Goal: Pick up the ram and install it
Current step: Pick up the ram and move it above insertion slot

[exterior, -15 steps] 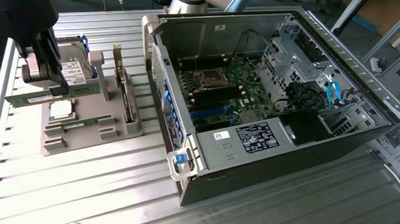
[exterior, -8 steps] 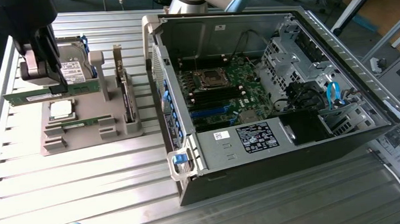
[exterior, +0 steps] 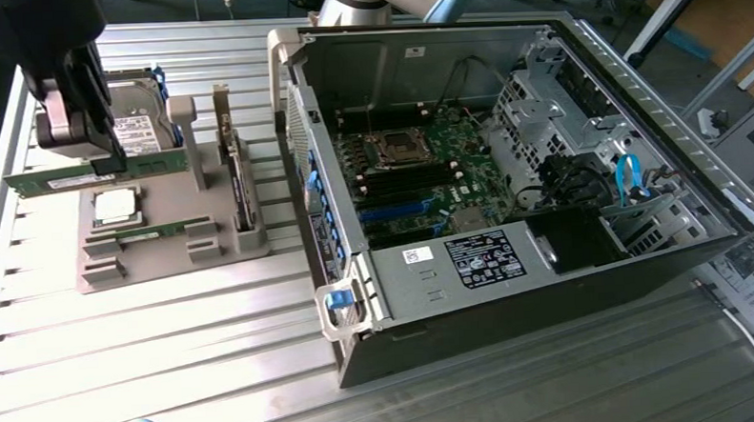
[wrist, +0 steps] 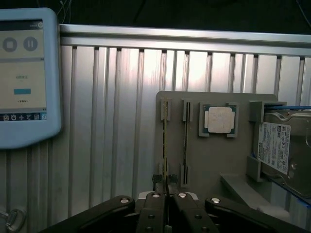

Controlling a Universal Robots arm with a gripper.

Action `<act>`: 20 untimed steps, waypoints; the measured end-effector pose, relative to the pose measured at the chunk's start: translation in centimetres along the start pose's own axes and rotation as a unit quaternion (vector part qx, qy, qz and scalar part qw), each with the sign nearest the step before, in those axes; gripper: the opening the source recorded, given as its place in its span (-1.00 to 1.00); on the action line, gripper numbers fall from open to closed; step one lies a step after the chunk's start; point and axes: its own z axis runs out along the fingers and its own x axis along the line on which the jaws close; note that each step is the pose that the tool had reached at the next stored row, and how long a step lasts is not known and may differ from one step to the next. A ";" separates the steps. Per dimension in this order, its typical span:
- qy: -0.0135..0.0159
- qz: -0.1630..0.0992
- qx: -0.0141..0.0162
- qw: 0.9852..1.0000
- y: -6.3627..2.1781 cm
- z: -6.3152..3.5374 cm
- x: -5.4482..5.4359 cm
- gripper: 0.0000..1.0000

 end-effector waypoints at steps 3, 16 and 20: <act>0.000 0.000 0.000 1.000 0.00 -0.09 0.0 -0.75; 0.000 0.000 0.000 1.000 0.00 -0.54 0.0 -0.75; 0.000 0.000 0.000 1.000 0.00 -0.67 0.0 -0.75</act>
